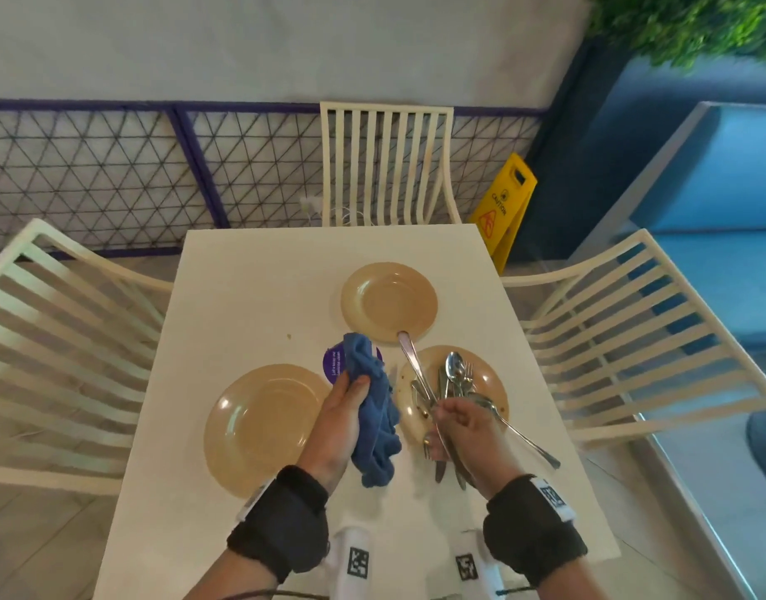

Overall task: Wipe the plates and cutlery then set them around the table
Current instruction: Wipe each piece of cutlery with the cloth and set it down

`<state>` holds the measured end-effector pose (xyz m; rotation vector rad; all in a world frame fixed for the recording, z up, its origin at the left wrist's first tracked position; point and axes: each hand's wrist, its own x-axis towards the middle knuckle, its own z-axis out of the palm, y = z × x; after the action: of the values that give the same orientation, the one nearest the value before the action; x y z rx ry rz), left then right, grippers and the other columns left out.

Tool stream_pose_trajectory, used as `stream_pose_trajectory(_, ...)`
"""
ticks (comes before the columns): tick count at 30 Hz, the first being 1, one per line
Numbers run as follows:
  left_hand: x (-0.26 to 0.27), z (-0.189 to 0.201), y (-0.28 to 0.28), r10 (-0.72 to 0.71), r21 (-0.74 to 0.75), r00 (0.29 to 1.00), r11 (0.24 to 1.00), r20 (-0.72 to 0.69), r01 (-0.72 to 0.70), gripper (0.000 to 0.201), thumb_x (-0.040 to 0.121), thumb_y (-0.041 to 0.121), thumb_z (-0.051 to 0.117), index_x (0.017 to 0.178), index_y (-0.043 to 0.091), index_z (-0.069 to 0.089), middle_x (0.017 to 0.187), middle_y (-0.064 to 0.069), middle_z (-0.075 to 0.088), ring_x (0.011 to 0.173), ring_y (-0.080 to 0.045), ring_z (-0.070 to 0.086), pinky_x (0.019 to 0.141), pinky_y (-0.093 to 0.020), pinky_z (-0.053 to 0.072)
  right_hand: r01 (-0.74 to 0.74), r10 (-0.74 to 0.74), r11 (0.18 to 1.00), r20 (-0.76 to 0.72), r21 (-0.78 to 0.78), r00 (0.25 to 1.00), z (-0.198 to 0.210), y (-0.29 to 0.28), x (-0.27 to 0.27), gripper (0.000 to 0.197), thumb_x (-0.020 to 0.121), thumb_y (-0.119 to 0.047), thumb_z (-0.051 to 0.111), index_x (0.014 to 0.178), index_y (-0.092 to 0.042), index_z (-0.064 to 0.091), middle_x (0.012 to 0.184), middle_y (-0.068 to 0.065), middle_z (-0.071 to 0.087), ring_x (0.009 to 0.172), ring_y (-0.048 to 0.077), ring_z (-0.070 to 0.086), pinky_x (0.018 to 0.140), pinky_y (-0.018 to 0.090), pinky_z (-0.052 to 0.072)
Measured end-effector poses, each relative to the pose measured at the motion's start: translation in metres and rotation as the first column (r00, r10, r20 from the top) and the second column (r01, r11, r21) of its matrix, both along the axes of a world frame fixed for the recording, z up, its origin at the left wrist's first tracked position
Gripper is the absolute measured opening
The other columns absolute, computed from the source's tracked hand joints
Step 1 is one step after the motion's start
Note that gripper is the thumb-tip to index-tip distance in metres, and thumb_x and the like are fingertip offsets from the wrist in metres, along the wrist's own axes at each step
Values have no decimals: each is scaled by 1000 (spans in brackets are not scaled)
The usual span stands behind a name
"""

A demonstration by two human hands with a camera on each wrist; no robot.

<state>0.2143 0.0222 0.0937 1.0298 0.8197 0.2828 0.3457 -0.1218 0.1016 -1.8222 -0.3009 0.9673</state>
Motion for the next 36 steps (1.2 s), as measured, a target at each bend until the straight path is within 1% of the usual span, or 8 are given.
stream_pose_trajectory(5, 29, 5, -38, -38, 52, 999, 998, 8, 37, 38, 98, 42, 59, 133, 28, 52, 117, -28, 65, 110, -54, 61, 95, -64, 50, -87, 82, 989, 47, 124, 996, 31, 9, -27, 18, 104, -11, 46, 102, -4, 62, 63, 10, 60, 51, 18, 55, 46, 26, 47)
stream_pose_trajectory(9, 38, 24, -35, 98, 141, 995, 985, 29, -101, 21, 101, 24, 59, 121, 20, 65, 107, -7, 77, 101, -27, 73, 98, -50, 55, -95, 98, 984, -13, 152, 995, 30, -3, -33, 11, 105, -12, 45, 99, -7, 54, 65, 3, 54, 49, 11, 44, 44, 23, 36)
stream_pose_trajectory(14, 59, 41, -13, 318, 54, 944, 945, 89, -323, 23, 102, 28, 57, 115, 12, 67, 90, -16, 69, 82, -36, 68, 79, -61, 54, -141, 157, 970, -71, 197, 985, 37, -26, -30, 13, 104, -19, 50, 99, -7, 51, 73, 5, 56, 54, 11, 40, 46, 21, 33)
stream_pose_trajectory(18, 67, 40, -60, 261, 76, 962, 961, 79, -267, 24, 101, 28, 59, 119, 14, 68, 102, -14, 73, 92, -29, 72, 80, -44, 57, -141, 148, 967, -15, 213, 989, 42, -24, -6, 10, 103, -15, 48, 99, -7, 52, 69, 8, 54, 53, 15, 43, 45, 25, 33)
stream_pose_trajectory(21, 70, 46, -80, 222, 172, 974, 959, 45, -226, 23, 99, 25, 61, 119, 14, 68, 101, -12, 77, 94, -29, 74, 89, -47, 59, -168, 180, 952, -22, 256, 983, 44, -35, 7, 10, 104, -13, 46, 101, -4, 51, 63, 8, 50, 45, 13, 41, 41, 22, 31)
stream_pose_trajectory(27, 85, 67, -68, 373, 112, 923, 917, 93, -382, 20, 100, 32, 60, 116, 23, 69, 105, -12, 76, 84, -31, 74, 67, -48, 60, -218, 236, 929, -23, 300, 972, 46, -57, 15, 12, 104, -18, 49, 96, -9, 51, 68, 2, 54, 50, 10, 40, 44, 22, 32)
stream_pose_trajectory(31, 84, 56, -105, 234, 255, 971, 937, 44, -238, 23, 102, 21, 58, 123, 21, 65, 105, -6, 77, 93, -21, 75, 81, -39, 59, -203, 221, 939, -36, 280, 975, 44, -45, 27, 9, 104, -5, 42, 100, 1, 48, 66, 13, 52, 46, 15, 45, 42, 29, 36)
stream_pose_trajectory(36, 66, 43, -92, 172, 421, 982, 899, -79, -123, 18, 100, 23, 61, 117, 27, 64, 99, 4, 76, 91, -17, 74, 86, -41, 59, -260, 239, 955, 152, 140, 959, 34, -50, 56, 13, 99, -23, 56, 103, -29, 67, 96, -2, 71, 89, 22, 70, 83, 46, 60)
